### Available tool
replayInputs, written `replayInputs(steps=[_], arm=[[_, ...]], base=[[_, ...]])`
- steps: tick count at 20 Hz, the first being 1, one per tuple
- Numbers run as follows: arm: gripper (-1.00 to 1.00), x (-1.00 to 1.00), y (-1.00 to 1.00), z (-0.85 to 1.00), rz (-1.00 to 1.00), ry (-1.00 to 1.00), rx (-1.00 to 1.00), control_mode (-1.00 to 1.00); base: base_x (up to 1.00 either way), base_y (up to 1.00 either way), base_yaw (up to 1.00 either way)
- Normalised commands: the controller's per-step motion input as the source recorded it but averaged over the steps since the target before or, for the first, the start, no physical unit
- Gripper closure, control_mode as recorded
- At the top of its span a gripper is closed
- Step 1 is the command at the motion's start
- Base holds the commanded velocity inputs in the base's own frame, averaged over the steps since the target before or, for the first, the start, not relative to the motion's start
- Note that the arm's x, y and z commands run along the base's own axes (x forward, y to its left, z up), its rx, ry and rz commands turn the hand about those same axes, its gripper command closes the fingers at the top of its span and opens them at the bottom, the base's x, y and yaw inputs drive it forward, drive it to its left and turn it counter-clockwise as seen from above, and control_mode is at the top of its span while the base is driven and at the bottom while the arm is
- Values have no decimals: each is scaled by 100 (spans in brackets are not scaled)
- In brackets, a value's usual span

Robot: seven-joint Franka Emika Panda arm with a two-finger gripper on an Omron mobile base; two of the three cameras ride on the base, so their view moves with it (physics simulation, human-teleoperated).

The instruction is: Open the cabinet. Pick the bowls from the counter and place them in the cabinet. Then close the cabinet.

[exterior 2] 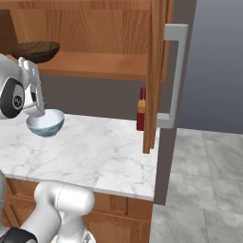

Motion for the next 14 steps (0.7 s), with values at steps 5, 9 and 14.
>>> replayInputs(steps=[5,9,14], arm=[[-100,-22,4,-16,15,46,0,-100],[-100,-32,20,-43,11,11,1,-100],[-100,-20,9,-53,6,-5,20,-100]], base=[[0,0,0],[0,0,0],[0,0,0]])
